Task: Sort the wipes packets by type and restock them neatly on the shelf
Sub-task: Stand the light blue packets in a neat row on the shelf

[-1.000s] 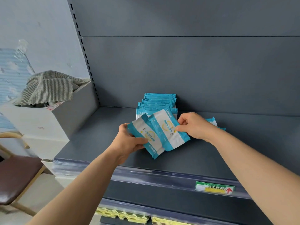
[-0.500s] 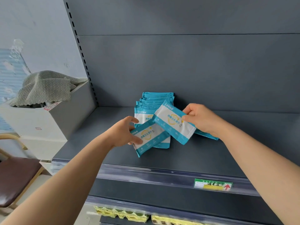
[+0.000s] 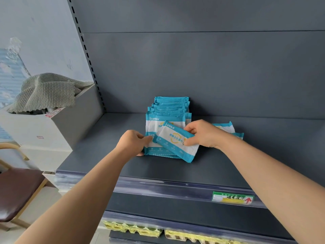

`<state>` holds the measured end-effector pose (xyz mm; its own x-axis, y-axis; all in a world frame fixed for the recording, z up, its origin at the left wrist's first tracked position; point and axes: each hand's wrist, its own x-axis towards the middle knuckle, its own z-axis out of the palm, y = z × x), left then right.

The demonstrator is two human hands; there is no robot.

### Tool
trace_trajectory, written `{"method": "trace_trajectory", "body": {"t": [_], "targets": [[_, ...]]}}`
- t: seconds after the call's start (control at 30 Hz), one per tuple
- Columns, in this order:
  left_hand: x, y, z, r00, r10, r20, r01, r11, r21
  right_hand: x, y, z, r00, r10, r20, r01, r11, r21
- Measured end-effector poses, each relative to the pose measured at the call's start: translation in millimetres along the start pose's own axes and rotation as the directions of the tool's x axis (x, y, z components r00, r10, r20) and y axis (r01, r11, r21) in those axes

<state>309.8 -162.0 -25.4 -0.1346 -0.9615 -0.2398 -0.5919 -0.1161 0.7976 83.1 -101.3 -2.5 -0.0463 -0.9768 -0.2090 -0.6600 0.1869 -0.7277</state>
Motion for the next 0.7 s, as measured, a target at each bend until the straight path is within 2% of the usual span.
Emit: {"method": "trace_trajectory", "body": {"t": [0.07, 0.17, 0.33, 0.4, 0.5, 0.57, 0.63, 0.7], "targets": [[-1, 3, -4, 0.997, -0.04, 0.064, 0.042, 0.999, -0.034, 0, 1, 4, 1.0, -0.004, 0.011, 0.005, 1.0, -0.031], [-4, 2, -3, 0.989, -0.016, 0.147, 0.018, 1.0, -0.009, -2, 0, 7, 0.999, -0.032, 0.005, 0.033, 0.999, -0.041], [-6, -1, -2, 0.953, 0.061, 0.296, 0.019, 0.965, -0.261, -3, 3, 6, 0.999, -0.029, -0.024, 0.029, 0.999, -0.031], [-4, -3, -1, 0.957, 0.117, 0.267, -0.027, 0.948, -0.318, -2, 5, 6, 0.995, -0.035, -0.09, 0.034, 0.999, -0.017], [2, -2, 3, 0.961, 0.241, 0.138, -0.172, 0.907, -0.385, 0, -1, 4, 0.957, -0.081, -0.279, 0.074, 0.997, -0.035], [7, 3, 3, 0.958, 0.279, 0.067, -0.247, 0.921, -0.301, 4, -7, 2, 0.932, -0.106, -0.346, 0.089, 0.994, -0.063], [11, 7, 4, 0.96, 0.277, 0.033, -0.266, 0.944, -0.194, 7, -11, 2, 0.928, -0.125, -0.352, 0.097, 0.991, -0.097], [12, 8, 7, 0.96, 0.279, 0.031, -0.271, 0.949, -0.162, 10, -9, 4, 0.92, -0.129, -0.371, 0.101, 0.99, -0.094]]}}
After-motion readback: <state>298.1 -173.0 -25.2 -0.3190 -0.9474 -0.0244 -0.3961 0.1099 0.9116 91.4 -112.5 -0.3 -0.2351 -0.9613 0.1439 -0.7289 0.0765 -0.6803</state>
